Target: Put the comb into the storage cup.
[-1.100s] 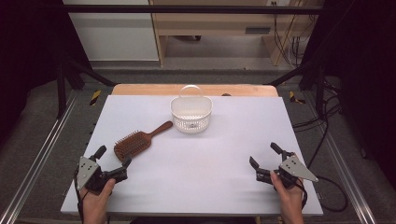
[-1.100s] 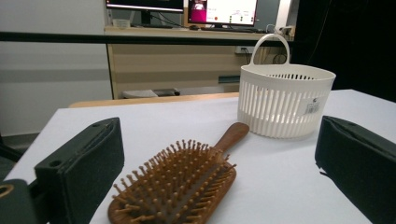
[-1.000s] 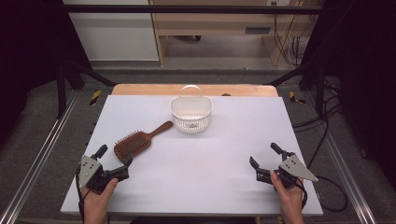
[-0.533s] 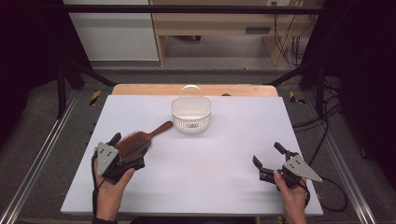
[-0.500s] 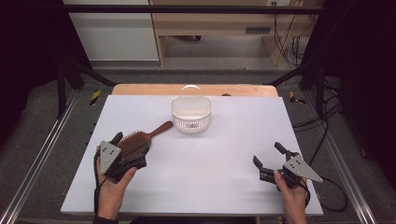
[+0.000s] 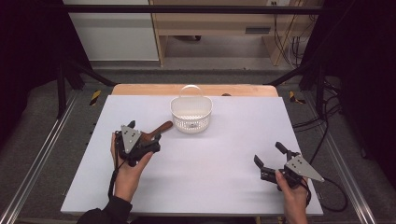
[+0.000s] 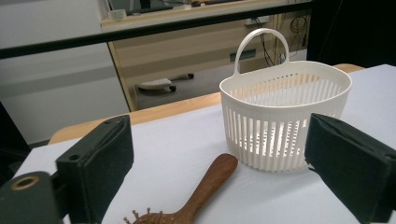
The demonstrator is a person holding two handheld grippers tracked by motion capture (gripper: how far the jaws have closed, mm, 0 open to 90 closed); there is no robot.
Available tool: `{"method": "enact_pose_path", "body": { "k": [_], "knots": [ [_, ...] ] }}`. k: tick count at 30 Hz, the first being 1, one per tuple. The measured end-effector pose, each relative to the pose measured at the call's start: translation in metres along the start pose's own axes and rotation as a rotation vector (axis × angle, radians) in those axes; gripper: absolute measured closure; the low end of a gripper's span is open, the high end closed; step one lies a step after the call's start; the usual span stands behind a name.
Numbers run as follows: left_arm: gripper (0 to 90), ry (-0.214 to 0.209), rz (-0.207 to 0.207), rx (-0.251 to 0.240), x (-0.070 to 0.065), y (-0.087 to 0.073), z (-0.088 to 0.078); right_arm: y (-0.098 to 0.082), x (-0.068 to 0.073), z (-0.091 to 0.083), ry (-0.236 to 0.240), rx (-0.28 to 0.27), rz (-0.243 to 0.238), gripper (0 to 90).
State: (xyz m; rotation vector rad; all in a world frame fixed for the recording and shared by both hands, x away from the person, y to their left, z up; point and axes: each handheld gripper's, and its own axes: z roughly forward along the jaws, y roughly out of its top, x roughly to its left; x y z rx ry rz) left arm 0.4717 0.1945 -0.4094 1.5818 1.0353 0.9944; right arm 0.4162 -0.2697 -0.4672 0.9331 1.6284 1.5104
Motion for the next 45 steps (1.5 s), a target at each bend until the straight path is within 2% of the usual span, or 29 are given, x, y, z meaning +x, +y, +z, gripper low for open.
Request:
{"method": "enact_pose_path", "body": {
  "k": [3,6,8,10,14,16,17,20,22,23,27,32,40,42,43,45],
  "knots": [
    [9.4,0.013,-0.016,0.011,-0.001,0.002,0.008,0.0,0.0,0.0,0.001,0.003,0.001,6.2],
    [9.6,-0.011,-0.047,0.02,-0.001,0.003,0.014,0.0,0.0,0.001,0.0,0.007,0.002,6.2],
    [9.7,-0.003,-0.024,0.025,0.0,0.003,0.017,-0.001,0.0,0.001,0.0,0.011,-0.001,6.3],
    [9.8,0.002,0.021,0.034,0.002,0.006,0.02,-0.001,0.0,0.002,-0.002,0.014,0.0,6.3],
    [12.6,0.015,0.008,0.052,0.01,0.013,0.027,-0.001,0.001,0.002,-0.001,0.016,-0.001,6.3],
    [23.5,0.02,0.012,0.067,0.011,0.015,0.031,-0.001,0.001,0.002,0.0,0.018,0.0,6.3],
    [23.5,0.026,0.017,0.07,0.011,0.015,0.033,-0.001,0.001,0.002,0.0,0.018,0.0,6.3],
    [31.4,0.035,0.022,0.085,0.009,0.016,0.038,-0.002,0.001,0.002,0.003,0.021,0.006,6.3],
    [32.6,0.04,0.001,0.094,0.01,0.015,0.04,-0.002,0.001,0.002,0.003,0.021,0.005,6.3],
    [36.4,0.041,-0.011,0.098,0.01,0.014,0.041,-0.002,0.001,0.002,0.003,0.021,0.007,6.4],
    [41.7,0.065,-0.028,0.112,0.011,0.012,0.044,-0.002,0.001,0.002,0.002,0.02,0.009,6.4],
    [63.3,0.077,-0.04,0.109,0.013,0.01,0.046,-0.002,0.001,0.002,-0.001,0.021,0.009,6.4],
    [77.1,0.091,-0.027,0.133,0.011,0.006,0.056,-0.001,0.001,0.002,0.0,0.017,0.011,6.5],
    [78.0,0.103,-0.01,0.148,0.01,0.004,0.06,-0.002,0.001,0.003,0.003,0.025,-0.002,6.5],
    [81.5,0.108,-0.009,0.154,0.01,0.003,0.062,-0.001,0.001,0.003,-0.003,0.029,-0.02,6.4],
    [85.0,0.111,-0.026,0.163,0.009,0.001,0.065,0.0,0.0,0.003,-0.003,0.026,-0.013,6.4]
  ]
}}
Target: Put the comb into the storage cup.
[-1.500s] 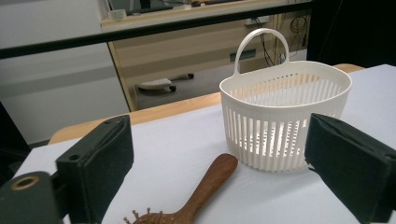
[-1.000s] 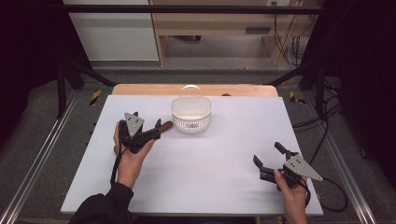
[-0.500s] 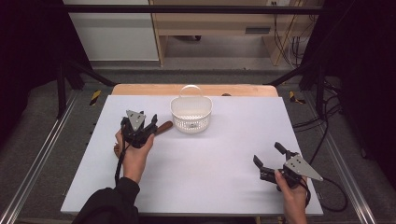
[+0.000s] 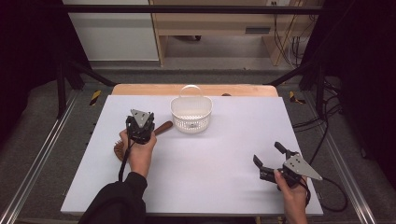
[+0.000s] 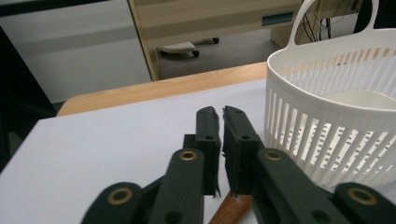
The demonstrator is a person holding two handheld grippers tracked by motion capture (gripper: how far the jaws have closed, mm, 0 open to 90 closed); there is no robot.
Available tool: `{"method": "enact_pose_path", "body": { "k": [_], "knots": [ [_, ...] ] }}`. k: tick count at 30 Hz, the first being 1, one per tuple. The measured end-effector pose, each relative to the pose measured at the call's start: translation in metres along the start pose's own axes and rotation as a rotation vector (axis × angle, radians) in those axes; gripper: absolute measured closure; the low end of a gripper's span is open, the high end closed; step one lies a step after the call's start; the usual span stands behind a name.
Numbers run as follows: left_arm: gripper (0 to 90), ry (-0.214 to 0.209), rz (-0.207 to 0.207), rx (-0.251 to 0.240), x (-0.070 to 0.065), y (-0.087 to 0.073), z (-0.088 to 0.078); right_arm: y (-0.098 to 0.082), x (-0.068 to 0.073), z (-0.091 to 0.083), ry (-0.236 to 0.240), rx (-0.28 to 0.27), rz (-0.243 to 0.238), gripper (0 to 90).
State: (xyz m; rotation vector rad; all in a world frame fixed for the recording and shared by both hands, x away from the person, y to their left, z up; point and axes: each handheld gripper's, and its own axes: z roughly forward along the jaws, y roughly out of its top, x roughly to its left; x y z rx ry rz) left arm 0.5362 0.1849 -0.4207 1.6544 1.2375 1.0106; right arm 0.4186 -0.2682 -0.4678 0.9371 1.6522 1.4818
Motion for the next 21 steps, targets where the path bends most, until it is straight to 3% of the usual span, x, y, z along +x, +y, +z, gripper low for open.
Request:
{"method": "enact_pose_path", "body": {
  "k": [7,14,21],
  "knots": [
    [89.4,0.001,-0.003,0.018,-0.006,-0.003,0.009,0.0,0.002,0.0,0.003,0.0,-0.006,6.4],
    [89.7,0.001,-0.013,0.068,-0.005,-0.007,0.017,0.0,0.004,0.001,0.006,0.003,-0.009,6.4],
    [89.7,0.004,-0.054,0.114,-0.004,-0.011,0.026,0.0,0.003,0.0,0.005,0.0,-0.005,6.4]
  ]
}}
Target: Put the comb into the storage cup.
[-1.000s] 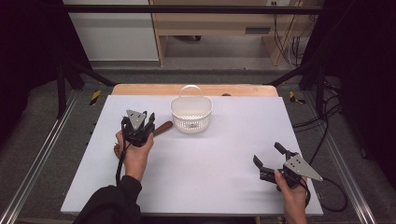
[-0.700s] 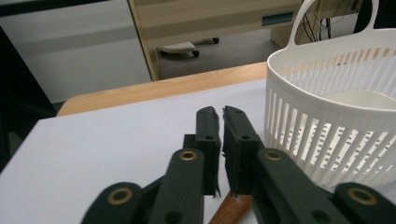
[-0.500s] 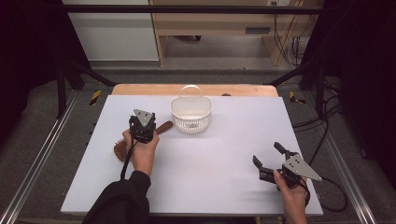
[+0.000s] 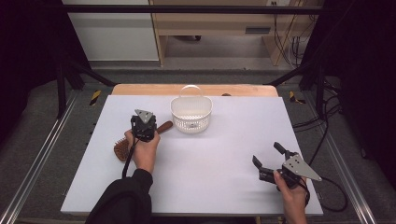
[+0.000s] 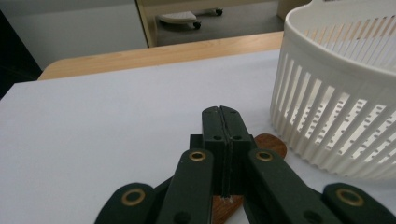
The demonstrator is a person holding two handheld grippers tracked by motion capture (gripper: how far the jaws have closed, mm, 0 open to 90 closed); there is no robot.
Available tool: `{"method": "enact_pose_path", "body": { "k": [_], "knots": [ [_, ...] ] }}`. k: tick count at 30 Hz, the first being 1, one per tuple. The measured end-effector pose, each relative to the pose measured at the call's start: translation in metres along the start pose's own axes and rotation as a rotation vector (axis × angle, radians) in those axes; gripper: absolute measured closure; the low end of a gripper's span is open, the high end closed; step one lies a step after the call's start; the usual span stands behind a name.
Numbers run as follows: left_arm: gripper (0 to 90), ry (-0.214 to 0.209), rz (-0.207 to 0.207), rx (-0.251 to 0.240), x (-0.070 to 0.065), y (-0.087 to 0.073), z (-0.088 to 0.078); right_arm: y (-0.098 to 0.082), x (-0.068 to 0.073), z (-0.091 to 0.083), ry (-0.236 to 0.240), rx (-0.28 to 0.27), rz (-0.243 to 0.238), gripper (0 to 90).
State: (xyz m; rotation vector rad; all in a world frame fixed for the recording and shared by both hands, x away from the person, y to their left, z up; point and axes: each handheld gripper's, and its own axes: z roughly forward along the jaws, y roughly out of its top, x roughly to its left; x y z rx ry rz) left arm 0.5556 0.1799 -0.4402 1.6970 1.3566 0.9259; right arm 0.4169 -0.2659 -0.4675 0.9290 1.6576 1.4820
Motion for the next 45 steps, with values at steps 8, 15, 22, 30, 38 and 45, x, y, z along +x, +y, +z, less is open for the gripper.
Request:
{"method": "enact_pose_path", "body": {
  "k": [8,15,22,30,38,45],
  "knots": [
    [89.7,-0.007,-0.01,0.054,-0.002,-0.005,0.008,0.0,0.0,0.0,0.004,-0.001,0.003,6.3],
    [89.8,-0.006,-0.022,0.08,0.001,-0.006,0.012,0.0,0.002,0.0,0.008,-0.002,-0.001,6.1],
    [89.8,-0.016,-0.038,0.104,0.001,-0.009,0.015,0.0,0.002,0.0,0.007,-0.001,-0.001,6.1],
    [89.7,-0.027,-0.08,0.119,0.0,-0.009,0.017,0.001,0.0,-0.003,0.001,-0.008,0.004,6.2],
    [89.7,-0.037,-0.093,0.131,-0.001,-0.011,0.019,0.002,0.0,-0.004,-0.006,-0.012,0.005,6.2],
    [89.8,-0.022,-0.085,0.145,0.001,-0.012,0.021,0.001,-0.002,-0.005,-0.007,-0.013,0.012,6.2]
  ]
}}
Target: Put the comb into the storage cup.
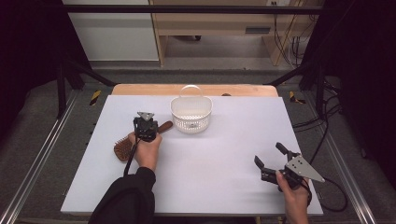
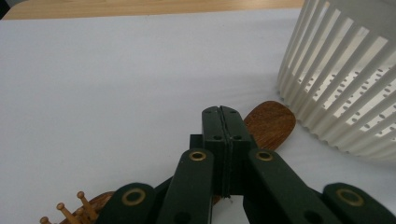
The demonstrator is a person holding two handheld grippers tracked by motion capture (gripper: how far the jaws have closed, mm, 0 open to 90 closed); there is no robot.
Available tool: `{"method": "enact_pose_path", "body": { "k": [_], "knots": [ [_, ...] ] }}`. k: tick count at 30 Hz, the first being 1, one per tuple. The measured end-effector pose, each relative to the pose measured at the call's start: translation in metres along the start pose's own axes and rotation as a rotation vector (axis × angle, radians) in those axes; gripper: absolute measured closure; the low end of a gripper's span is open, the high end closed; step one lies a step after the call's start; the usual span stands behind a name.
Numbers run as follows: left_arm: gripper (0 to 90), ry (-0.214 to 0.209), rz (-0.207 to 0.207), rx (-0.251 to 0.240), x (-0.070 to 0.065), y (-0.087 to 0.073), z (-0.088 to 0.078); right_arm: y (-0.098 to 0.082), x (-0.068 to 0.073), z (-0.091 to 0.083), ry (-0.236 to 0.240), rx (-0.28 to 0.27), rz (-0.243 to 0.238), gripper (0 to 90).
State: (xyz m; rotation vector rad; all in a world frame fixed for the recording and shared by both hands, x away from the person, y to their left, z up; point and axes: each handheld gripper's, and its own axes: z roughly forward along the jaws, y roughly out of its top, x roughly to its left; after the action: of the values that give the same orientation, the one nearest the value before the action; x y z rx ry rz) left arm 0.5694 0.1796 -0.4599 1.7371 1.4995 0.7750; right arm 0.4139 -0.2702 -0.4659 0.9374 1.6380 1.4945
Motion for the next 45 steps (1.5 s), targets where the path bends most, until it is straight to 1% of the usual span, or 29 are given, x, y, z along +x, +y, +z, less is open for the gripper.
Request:
{"method": "enact_pose_path", "body": {
  "k": [2,3,5,7,10,12,16,20,22,25,27,31,32,34,36,39,45],
  "knots": [
    [89.7,-0.004,0.0,0.007,0.0,-0.001,0.001,0.0,0.0,0.0,0.001,0.0,0.0,6.2],
    [89.8,-0.014,-0.004,0.009,-0.001,-0.001,0.001,0.0,0.001,0.0,0.004,0.001,-0.001,6.2],
    [89.8,-0.01,0.003,0.004,-0.001,0.0,0.0,0.0,0.001,0.001,0.007,0.006,-0.004,6.3],
    [89.8,-0.01,-0.001,-0.002,-0.001,0.0,-0.001,0.0,0.002,0.001,0.008,0.006,-0.004,6.3],
    [89.8,-0.004,-0.001,0.009,0.002,-0.001,0.001,0.0,0.002,0.001,0.008,0.005,-0.005,6.3],
    [89.8,-0.007,-0.01,0.013,0.003,-0.001,0.001,0.0,0.001,0.0,0.007,0.005,-0.001,6.2],
    [89.8,-0.003,0.018,0.012,-0.003,-0.002,-0.001,0.001,0.001,0.0,0.01,0.003,-0.002,6.3],
    [89.7,0.01,0.003,0.017,-0.001,-0.002,0.001,0.001,0.002,0.0,0.009,0.001,-0.003,6.3],
    [89.7,0.01,-0.002,0.022,0.0,-0.002,0.003,0.001,0.001,0.0,0.011,0.003,-0.002,6.4],
    [89.7,0.005,-0.023,0.042,0.0,-0.004,0.007,0.001,0.001,0.0,0.011,0.003,-0.001,6.4],
    [89.7,0.01,-0.025,0.057,-0.001,-0.005,0.01,0.001,0.001,0.0,0.012,0.002,0.001,6.3],
    [89.8,0.009,-0.04,0.058,-0.002,-0.005,0.013,0.0,0.001,0.0,0.015,0.003,0.003,6.2],
    [89.7,0.011,-0.04,0.062,-0.002,-0.005,0.013,0.0,0.001,0.001,0.015,0.004,0.002,6.3],
    [89.7,0.007,-0.055,0.076,0.0,-0.006,0.014,0.0,0.0,0.001,0.014,0.006,0.004,6.2],
    [89.7,0.007,-0.057,0.088,0.001,-0.006,0.015,0.0,0.0,0.001,0.013,0.003,0.008,6.2],
    [89.8,0.001,-0.04,0.096,-0.001,-0.007,0.013,0.0,-0.001,0.0,0.012,0.001,0.013,6.1],
    [89.7,-0.036,-0.007,0.125,-0.008,-0.008,0.008,0.0,0.0,0.0,0.015,0.001,0.01,6.1]
  ]
}}
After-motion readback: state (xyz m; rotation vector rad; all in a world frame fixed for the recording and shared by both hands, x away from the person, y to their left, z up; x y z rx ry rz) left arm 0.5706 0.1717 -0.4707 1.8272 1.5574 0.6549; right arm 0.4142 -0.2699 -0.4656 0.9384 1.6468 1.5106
